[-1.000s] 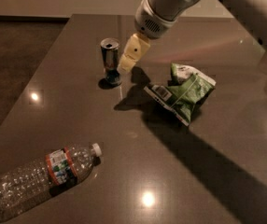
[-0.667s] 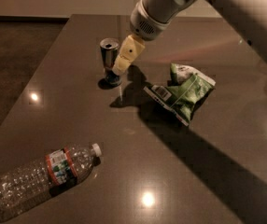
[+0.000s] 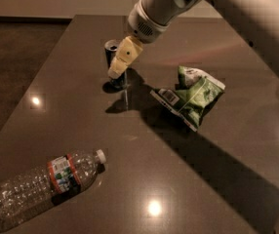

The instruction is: Move redbull can near water bottle

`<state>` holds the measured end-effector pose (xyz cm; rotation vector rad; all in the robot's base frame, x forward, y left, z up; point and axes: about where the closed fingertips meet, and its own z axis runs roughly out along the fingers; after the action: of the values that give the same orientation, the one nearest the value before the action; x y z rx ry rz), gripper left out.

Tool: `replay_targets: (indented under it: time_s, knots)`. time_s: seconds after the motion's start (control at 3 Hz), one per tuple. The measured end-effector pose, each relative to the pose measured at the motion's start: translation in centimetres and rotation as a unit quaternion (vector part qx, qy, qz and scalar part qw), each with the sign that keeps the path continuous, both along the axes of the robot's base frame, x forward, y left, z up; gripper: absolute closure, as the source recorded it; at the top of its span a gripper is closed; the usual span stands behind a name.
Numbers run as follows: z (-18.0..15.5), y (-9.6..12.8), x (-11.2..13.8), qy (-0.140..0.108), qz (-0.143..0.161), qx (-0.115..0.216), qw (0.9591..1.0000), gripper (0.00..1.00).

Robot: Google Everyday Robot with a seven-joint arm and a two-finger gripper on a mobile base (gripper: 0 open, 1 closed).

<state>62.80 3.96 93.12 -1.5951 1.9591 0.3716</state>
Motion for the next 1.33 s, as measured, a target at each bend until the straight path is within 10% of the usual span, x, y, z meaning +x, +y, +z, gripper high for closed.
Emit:
replay_targets:
  time_s: [0.33,1.33]
  knots:
    - [0.0,1.8,-0.1,0.007,0.021,0.012,0.9997,0.0]
    - [0.3,2.8,0.3,0.008,0.041,0.015,0.999,0.64]
